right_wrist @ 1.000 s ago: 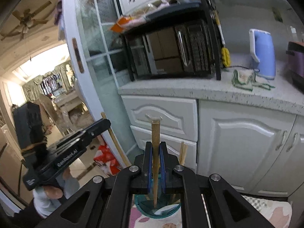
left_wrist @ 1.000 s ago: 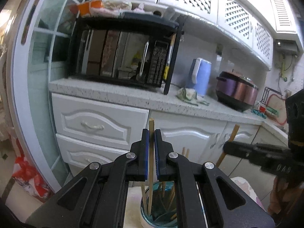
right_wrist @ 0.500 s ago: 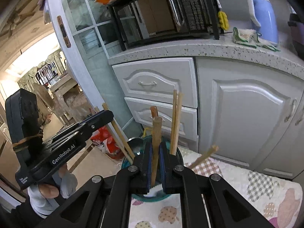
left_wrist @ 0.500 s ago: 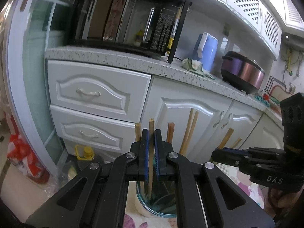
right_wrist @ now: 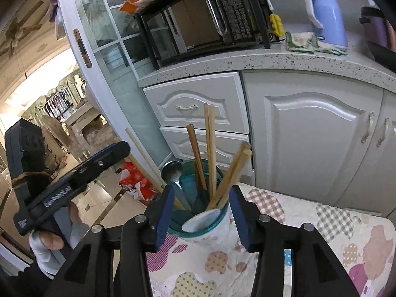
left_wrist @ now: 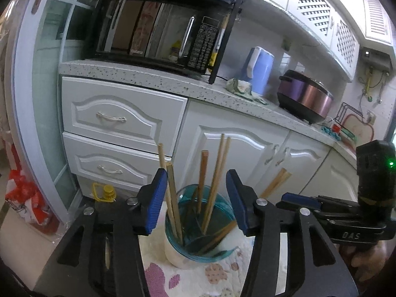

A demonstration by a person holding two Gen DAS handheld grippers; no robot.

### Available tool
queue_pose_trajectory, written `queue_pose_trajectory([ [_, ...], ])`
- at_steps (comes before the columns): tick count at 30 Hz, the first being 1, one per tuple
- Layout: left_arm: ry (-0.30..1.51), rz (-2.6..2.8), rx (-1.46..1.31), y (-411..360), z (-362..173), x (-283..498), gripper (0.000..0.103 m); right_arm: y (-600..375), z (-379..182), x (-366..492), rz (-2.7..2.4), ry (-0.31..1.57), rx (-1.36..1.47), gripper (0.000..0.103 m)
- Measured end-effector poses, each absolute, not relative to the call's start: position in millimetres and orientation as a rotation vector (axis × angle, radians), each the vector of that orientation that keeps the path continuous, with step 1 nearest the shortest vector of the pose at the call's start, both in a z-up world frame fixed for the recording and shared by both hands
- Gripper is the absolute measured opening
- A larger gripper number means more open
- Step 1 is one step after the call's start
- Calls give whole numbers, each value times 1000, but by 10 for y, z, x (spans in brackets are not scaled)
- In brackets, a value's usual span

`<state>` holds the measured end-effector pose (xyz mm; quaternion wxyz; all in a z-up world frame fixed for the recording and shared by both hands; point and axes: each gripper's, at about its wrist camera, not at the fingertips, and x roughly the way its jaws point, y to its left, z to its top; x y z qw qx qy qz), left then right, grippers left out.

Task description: Organize utensils

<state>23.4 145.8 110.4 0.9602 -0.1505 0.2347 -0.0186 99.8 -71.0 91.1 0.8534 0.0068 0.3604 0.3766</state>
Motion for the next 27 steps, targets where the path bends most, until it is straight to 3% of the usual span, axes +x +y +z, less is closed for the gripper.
queue_pose_trajectory([
  [3, 469, -47, -297, 1412, 1142, 141, 64, -788, 912, 925, 770, 740, 18, 48],
  [7, 468, -35, -263, 1320, 1129, 6, 69, -829, 861, 822, 731, 722, -1, 50],
  [10, 478, -13, -239, 1231, 1062, -79, 75, -837, 784, 764, 708, 722, -4, 59],
  [20, 548, 96, -194, 1018, 725, -235, 76, -904, 563, 608, 607, 711, -35, 63],
  [24, 551, 141, -171, 976, 677, -295, 76, -974, 583, 536, 573, 695, -29, 73],
  [27, 544, 165, -148, 932, 677, -341, 76, -1031, 627, 468, 566, 677, -14, 73],
])
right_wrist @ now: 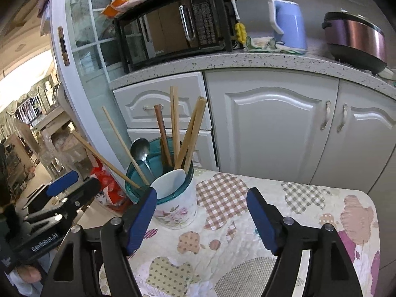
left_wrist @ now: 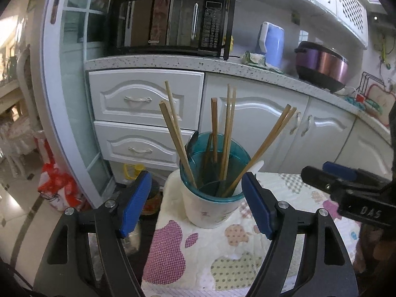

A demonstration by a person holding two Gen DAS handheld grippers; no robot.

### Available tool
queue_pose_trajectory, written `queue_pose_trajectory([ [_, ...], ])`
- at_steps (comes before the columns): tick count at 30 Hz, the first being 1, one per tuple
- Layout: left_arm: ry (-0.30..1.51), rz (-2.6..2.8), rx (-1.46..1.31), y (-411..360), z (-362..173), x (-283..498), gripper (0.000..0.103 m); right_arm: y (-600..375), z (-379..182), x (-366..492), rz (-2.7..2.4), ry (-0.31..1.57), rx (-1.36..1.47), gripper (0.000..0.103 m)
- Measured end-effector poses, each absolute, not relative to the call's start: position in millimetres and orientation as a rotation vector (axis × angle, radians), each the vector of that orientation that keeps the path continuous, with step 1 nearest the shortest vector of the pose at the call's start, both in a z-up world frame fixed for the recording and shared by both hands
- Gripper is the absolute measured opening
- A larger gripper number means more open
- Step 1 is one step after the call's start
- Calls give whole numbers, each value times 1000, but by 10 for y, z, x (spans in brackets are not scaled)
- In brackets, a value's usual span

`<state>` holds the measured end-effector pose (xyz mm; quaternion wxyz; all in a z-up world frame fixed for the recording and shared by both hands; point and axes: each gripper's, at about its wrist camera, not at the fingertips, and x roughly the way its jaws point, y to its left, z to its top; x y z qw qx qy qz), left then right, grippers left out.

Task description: Organize utensils

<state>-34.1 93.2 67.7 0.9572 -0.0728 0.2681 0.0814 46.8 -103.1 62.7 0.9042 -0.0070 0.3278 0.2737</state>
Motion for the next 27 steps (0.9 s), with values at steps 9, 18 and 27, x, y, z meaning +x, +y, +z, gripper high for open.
queue_pose_trajectory([
  [9, 514, 212, -104, 849, 768, -461, 76, -1062, 726, 311, 541, 637, -47, 76],
  [18, 504, 235, -111, 850, 818, -524, 76, -1066, 779, 236, 535, 622, -53, 78],
  [27, 497, 248, -113, 843, 828, -570, 76, -1043, 761, 214, 538, 626, -59, 80],
])
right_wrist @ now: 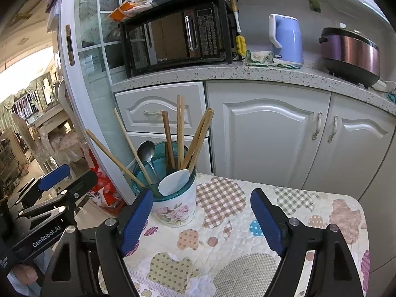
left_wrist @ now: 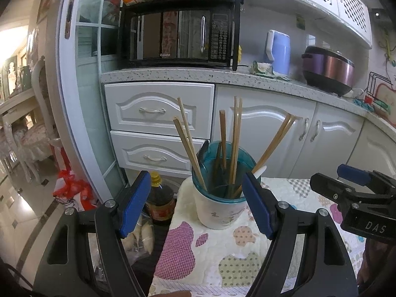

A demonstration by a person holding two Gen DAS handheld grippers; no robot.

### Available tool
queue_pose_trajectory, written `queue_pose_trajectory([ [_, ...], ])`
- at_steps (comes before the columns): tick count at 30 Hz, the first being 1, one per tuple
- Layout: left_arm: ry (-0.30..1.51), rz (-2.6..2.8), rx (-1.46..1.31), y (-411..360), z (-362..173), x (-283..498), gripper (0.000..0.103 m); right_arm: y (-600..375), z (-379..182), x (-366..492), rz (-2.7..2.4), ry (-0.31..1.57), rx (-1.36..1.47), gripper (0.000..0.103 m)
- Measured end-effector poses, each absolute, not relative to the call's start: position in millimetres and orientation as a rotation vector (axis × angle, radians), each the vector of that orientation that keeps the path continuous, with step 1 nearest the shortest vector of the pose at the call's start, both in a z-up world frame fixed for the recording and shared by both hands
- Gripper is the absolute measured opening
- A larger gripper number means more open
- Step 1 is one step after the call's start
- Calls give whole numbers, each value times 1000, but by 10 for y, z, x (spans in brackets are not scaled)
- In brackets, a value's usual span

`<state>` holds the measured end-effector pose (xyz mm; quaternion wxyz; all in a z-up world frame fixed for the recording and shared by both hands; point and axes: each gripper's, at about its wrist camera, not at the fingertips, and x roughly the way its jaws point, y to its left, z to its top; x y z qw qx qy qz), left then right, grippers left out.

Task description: Organize utensils

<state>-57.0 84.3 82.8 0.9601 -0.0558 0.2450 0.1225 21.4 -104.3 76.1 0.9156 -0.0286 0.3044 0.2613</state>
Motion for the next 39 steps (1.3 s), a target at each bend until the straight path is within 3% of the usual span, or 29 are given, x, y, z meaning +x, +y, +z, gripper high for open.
queue_pose_trajectory([
  [39, 493, 261, -110, 857, 824, -590, 76, -922, 697, 269, 543, 660, -95, 81],
])
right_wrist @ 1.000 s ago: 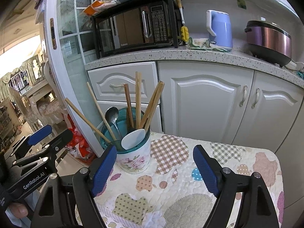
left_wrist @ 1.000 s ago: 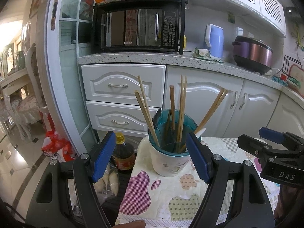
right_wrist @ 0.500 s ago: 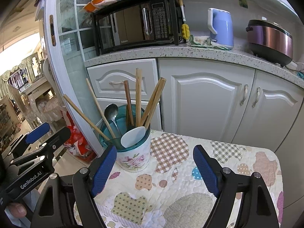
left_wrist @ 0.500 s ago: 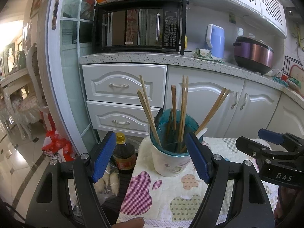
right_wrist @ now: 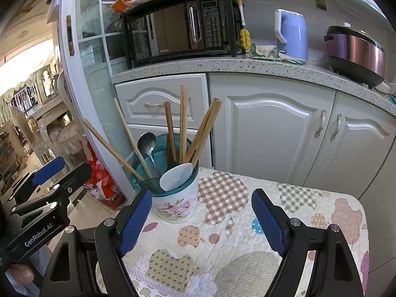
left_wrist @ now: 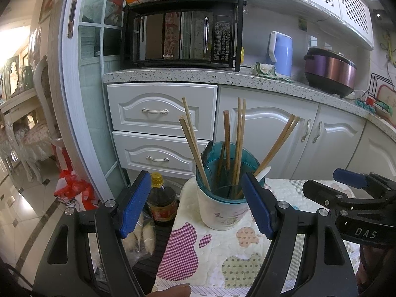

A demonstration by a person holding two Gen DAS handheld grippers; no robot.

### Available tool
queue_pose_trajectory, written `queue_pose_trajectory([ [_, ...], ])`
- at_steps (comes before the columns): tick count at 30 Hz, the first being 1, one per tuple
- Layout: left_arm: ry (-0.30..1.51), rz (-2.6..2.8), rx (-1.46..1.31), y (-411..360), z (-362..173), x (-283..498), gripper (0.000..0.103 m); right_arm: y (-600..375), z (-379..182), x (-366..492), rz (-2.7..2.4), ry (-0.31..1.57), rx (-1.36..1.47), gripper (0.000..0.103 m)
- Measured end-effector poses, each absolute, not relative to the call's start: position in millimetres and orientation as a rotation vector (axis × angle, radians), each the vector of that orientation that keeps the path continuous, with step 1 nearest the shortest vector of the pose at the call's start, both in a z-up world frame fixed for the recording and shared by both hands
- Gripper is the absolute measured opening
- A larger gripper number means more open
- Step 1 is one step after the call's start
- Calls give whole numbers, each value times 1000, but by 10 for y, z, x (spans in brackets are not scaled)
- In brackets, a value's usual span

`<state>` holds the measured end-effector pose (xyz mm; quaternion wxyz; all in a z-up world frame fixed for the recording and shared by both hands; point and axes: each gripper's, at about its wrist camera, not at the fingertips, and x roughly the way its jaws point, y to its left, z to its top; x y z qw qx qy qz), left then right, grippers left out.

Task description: Organize utensils

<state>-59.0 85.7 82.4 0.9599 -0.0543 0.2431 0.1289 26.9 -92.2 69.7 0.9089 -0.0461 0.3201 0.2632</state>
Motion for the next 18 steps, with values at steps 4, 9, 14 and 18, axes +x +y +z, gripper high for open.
queue_pose_trajectory([
  [4, 496, 260, -114, 877, 815, -587, 76, -895, 687, 274, 546, 661, -104, 81],
  [9, 497, 258, -114, 878, 815, -583, 76, -879, 682, 267, 548, 664, -106, 81],
  [14, 503, 256, -115, 884, 794, -580, 76, -871, 660, 261, 550, 670, -108, 81],
  [18, 505, 254, -115, 878, 787, -577, 76, -869, 660, 257, 550, 671, -109, 81],
])
